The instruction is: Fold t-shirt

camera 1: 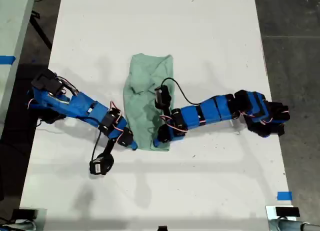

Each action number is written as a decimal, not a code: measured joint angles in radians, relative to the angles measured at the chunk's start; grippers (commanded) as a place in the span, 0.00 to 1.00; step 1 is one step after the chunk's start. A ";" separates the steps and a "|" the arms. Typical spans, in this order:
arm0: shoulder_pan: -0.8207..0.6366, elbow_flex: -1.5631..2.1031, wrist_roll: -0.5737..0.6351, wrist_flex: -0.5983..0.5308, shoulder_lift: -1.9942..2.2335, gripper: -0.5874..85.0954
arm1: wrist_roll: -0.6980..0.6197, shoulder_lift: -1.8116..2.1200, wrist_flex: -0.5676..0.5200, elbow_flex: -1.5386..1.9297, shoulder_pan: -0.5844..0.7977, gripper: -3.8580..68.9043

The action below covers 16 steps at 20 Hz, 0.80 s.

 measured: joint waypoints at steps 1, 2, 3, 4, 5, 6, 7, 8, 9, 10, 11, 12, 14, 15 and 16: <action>0.000 -0.043 -0.002 0.003 -0.046 0.19 | 0.006 -0.009 -0.008 -0.008 -0.003 0.25; -0.002 -0.080 -0.006 0.020 -0.074 0.11 | 0.009 -0.015 -0.017 -0.015 -0.005 0.14; -0.005 -0.115 -0.012 0.037 -0.098 0.04 | 0.015 -0.017 -0.032 -0.018 -0.008 0.04; -0.009 -0.143 -0.017 0.029 -0.114 0.01 | 0.018 -0.023 -0.055 -0.034 -0.008 0.04; -0.014 -0.150 -0.023 0.032 -0.126 0.01 | 0.021 -0.025 -0.066 -0.034 -0.011 0.04; -0.018 -0.155 -0.025 0.044 -0.127 0.01 | 0.018 -0.025 -0.072 -0.034 -0.011 0.04; -0.021 -0.158 -0.025 0.052 -0.123 0.01 | 0.015 -0.023 -0.074 -0.034 -0.011 0.04; -0.023 -0.160 -0.025 0.061 -0.114 0.01 | 0.012 -0.021 -0.074 -0.034 -0.011 0.04; -0.023 -0.161 -0.025 0.080 -0.106 0.01 | 0.008 -0.011 -0.074 -0.025 -0.011 0.04; -0.032 -0.176 -0.017 0.115 -0.091 0.01 | 0.008 0.003 -0.063 -0.015 -0.011 0.04; -0.038 -0.193 -0.008 0.170 -0.080 0.01 | 0.006 0.017 -0.040 -0.014 -0.009 0.04; -0.040 -0.218 0.009 0.230 -0.064 0.01 | 0.008 0.040 -0.008 -0.012 -0.002 0.04; -0.052 -0.267 0.037 0.339 0.009 0.01 | 0.009 0.115 0.061 -0.012 0.017 0.04; -0.071 -0.275 0.054 0.374 0.057 0.01 | 0.005 0.160 0.087 -0.012 0.034 0.04; -0.097 -0.279 0.071 0.402 0.100 0.01 | 0.005 0.199 0.112 -0.012 0.055 0.04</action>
